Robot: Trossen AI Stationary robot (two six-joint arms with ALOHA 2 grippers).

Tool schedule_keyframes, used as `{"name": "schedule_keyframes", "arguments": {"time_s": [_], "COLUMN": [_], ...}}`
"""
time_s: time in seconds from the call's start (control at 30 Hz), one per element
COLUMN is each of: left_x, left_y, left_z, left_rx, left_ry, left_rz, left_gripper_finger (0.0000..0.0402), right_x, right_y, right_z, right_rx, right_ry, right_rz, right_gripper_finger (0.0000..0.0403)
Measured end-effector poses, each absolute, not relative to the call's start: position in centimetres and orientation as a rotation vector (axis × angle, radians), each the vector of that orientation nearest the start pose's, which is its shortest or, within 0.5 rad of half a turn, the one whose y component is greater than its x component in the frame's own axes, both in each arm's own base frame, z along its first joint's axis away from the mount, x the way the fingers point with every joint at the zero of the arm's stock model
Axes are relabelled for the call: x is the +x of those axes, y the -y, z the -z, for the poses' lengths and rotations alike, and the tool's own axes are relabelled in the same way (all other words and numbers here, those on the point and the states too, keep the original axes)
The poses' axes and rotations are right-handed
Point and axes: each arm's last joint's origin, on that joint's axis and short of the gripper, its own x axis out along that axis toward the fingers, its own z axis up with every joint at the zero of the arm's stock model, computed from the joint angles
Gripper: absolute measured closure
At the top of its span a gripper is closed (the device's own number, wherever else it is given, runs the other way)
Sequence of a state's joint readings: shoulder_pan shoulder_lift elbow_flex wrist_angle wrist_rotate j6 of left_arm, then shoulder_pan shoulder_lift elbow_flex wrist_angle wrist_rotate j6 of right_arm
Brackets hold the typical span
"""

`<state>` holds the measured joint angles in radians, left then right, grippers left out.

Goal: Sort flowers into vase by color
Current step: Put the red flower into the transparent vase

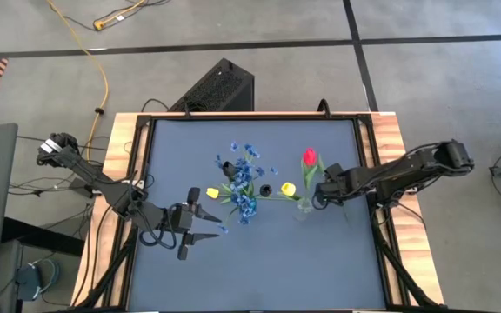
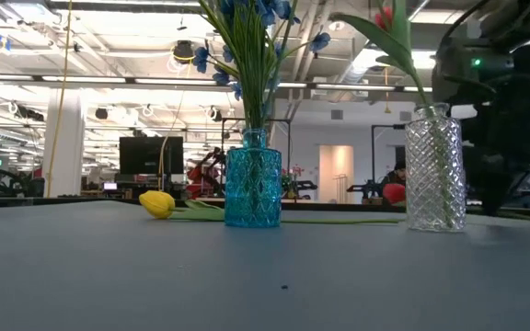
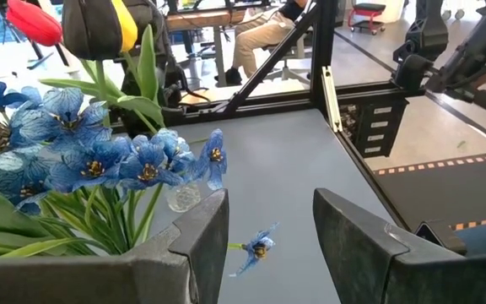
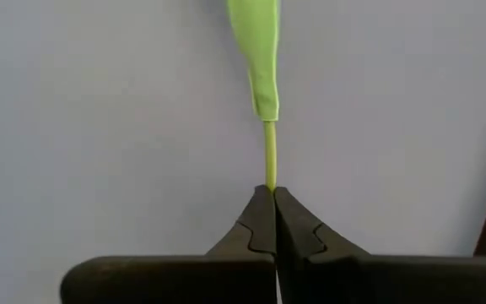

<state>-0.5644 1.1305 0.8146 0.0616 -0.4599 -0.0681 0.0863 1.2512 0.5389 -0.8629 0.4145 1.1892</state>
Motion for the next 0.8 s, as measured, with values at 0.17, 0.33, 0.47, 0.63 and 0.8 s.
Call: {"name": "schedule_keyframes", "arguments": {"time_s": [0.17, 0.33, 0.47, 0.63, 0.8], "left_x": [21.8, 21.8, 21.8, 21.8, 21.8], "left_y": [12.3, 12.3, 12.3, 12.3, 12.3], "left_z": [-30.0, -30.0, -30.0, -30.0, -30.0], "left_rx": [0.045, 0.045, 0.045, 0.044, 0.047], "left_ry": [-0.226, -0.226, -0.225, -0.225, -0.221], "left_rz": [0.095, 0.095, 0.095, 0.095, 0.095], "left_gripper_finger": [0.0237, 0.0237, 0.0237, 0.0237, 0.0237], "right_x": [15.5, 14.5, 13.9, 13.2, 12.3], "right_y": [-0.8, -1.8, -2.9, -4.4, -5.5], "right_z": [-16.5, -19.5, -21.9, -24.4, -26.4], "right_rx": [0.547, 0.532, 0.517, 0.496, 0.36], "right_ry": [-1.041, -0.837, -0.64, -0.387, -0.151], "right_rz": [1.071, 1.03, 0.923, 0.81, 0.787], "right_gripper_finger": [0.0388, 0.0388, 0.0388, 0.0388, 0.0388]}}
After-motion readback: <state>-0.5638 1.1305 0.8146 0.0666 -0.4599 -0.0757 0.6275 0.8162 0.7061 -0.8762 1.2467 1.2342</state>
